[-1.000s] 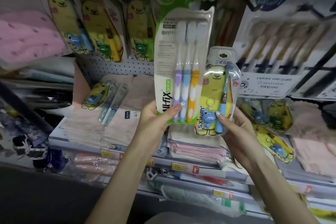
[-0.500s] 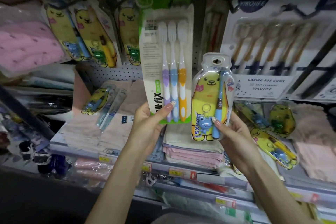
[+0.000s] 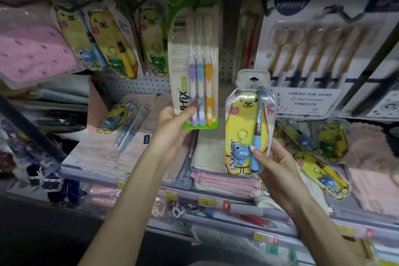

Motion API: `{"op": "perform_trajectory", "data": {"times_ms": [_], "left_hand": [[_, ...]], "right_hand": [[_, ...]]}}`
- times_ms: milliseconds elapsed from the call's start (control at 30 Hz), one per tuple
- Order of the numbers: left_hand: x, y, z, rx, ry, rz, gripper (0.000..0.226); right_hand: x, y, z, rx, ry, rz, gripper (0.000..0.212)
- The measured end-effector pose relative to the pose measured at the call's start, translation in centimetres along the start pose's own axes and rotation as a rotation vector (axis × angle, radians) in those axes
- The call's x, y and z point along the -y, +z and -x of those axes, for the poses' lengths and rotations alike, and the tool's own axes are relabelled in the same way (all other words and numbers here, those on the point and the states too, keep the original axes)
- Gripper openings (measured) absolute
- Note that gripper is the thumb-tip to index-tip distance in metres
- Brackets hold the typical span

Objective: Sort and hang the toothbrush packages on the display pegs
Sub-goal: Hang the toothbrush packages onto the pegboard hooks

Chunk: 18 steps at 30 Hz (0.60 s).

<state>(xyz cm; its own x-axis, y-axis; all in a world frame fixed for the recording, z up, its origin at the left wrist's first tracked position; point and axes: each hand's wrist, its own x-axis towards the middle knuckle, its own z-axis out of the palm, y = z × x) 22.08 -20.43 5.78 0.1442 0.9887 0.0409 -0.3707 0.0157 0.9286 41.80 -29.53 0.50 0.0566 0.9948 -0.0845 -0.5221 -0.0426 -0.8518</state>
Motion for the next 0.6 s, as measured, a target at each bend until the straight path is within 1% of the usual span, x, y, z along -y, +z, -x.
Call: {"op": "perform_trajectory", "data": {"times_ms": [67,100,200,300,367,433,500,533,600], "left_hand": [[-0.2,-0.1,-1.9,-0.038,-0.009,-0.030,0.008],[-0.2,-0.3,-2.9,-0.056,-0.010,-0.046,0.010],[-0.3,-0.6,-5.5,-0.014,-0.033,-0.092,0.012],[0.2,-0.8,-7.5,0.018,-0.111,-0.125,0.011],[0.6,-0.9,-8.1,0.020,-0.180,-0.181,0.029],[1.0,-1.1,-7.9,0.029,-0.275,-0.252,0.045],[1.5,-1.3,-6.8,0.048,-0.388,-0.303,0.052],[1.7,-1.5,-6.1,0.056,-0.440,-0.291,0.055],[2.2,-2.2,-4.4,0.066,-0.480,-0.247,0.053]], "right_hand": [[0.1,0.0,0.3,0.007,0.005,0.002,0.041],[0.1,0.0,0.4,0.007,0.005,0.003,0.041],[0.1,0.2,0.9,-0.011,0.006,0.005,0.041],[-0.2,0.5,1.7,-0.015,0.012,0.032,0.047],[-0.5,0.8,2.2,-0.024,0.026,0.044,0.053],[-1.0,1.2,2.5,-0.019,0.045,0.046,0.056],[-1.3,1.7,2.7,-0.010,0.051,0.045,0.057],[-1.4,2.0,2.7,-0.014,0.052,0.048,0.056],[-1.7,2.7,2.6,-0.017,0.055,0.062,0.056]]}}
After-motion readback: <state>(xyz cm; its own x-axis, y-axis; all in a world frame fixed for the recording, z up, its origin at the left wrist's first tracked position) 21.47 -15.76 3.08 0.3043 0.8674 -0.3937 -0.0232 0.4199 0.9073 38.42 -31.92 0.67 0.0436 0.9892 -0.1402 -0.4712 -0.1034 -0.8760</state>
